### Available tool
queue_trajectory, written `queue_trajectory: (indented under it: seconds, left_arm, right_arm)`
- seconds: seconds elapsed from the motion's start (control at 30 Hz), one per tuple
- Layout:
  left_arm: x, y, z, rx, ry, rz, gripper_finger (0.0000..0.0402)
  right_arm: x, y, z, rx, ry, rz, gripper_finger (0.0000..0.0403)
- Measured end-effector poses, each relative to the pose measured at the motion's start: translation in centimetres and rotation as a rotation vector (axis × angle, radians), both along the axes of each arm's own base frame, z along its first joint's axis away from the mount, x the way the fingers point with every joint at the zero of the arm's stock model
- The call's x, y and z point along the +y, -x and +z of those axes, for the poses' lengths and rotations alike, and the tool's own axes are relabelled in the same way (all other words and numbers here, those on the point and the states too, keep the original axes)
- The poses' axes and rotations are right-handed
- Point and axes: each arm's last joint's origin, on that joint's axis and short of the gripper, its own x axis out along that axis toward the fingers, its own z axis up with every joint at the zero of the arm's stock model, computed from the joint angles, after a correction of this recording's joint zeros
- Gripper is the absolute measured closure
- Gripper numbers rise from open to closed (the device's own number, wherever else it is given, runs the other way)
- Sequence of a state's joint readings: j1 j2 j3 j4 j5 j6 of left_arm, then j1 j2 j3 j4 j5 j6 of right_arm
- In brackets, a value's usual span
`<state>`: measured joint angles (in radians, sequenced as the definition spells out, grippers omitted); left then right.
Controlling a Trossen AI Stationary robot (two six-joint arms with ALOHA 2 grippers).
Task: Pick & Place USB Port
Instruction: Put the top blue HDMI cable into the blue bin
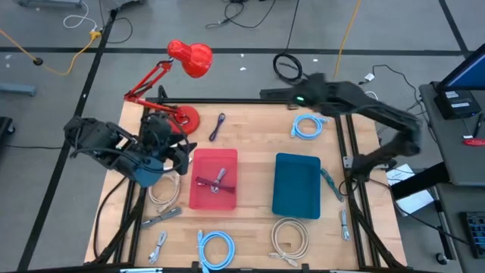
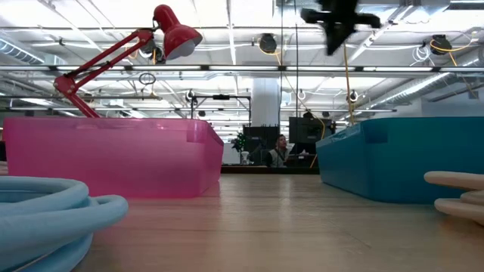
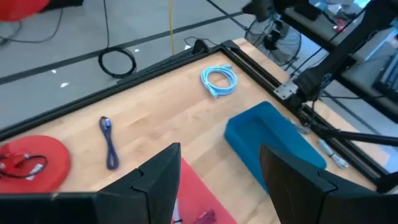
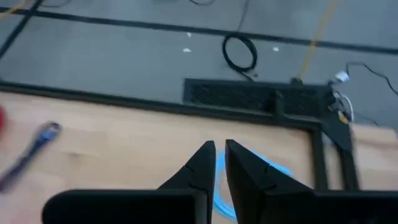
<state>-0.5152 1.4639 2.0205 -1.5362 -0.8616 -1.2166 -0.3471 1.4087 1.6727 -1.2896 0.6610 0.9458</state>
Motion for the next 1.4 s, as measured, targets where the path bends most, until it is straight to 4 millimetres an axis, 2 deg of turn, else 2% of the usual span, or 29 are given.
queue_trajectory:
  seconds: [0.1, 0.27, 0.4, 0.5, 0.63, 0.77, 0.93, 1.1, 1.2, 1.3, 1.4]
  left_arm:
    - [-0.1, -0.2, 0.1, -0.03, 0.014, 0.012, 0.0179]
    - [-0.2, -0.6, 0.4, -0.099, 0.041, 0.038, 0.0179]
    - [-0.1, -1.1, 0.6, -0.131, 0.08, 0.032, 0.0179]
    - [-0.3, -1.6, 0.3, -0.111, 0.085, 0.018, 0.0179]
    - [-0.9, -2.7, -0.3, -0.095, 0.085, 0.027, 0.0179]
    - [-0.7, -3.9, -1.0, -0.072, 0.092, 0.054, 0.0179]
    - [-0.1, -5.6, -1.8, -0.016, 0.141, 0.036, 0.0179]
    - [-0.6, -7.0, -2.4, 0.001, 0.158, -0.004, 0.0179]
    - [-1.0, -7.5, -2.7, 0.01, 0.162, -0.021, 0.0179]
    - [-1.1, -7.7, -2.7, 0.001, 0.174, -0.031, 0.0179]
    - [-1.2, -7.6, -2.6, -0.006, 0.177, -0.037, 0.0179]
  right_arm:
    - [1.5, 3.8, -1.6, -0.035, -0.058, 0.001, 0.0374]
    - [5.2, 8.3, -6.1, -0.117, -0.225, 0.092, 0.0374]
    - [7.9, 10.6, -9.2, -0.225, -0.338, 0.278, 0.0374]
    - [9.3, 11.8, -10.9, -0.281, -0.36, 0.416, 0.0374]
    - [10.1, 12.9, -12.6, -0.23, -0.314, 0.574, 0.0374]
    - [10.2, 12.8, -14.2, -0.06, -0.154, 0.763, 0.0374]
    - [10.0, 11.0, -15.9, 0.118, -0.043, 0.924, 0.0349]
    - [9.0, 9.8, -17.6, 0.285, -0.14, 0.855, 0.0274]
    - [8.3, 9.2, -18.2, 0.324, -0.18, 0.803, 0.0225]
    - [7.7, 8.6, -18.0, 0.314, -0.202, 0.76, 0.0186]
    - [6.7, 8.1, -16.9, 0.264, -0.192, 0.663, 0.0164]
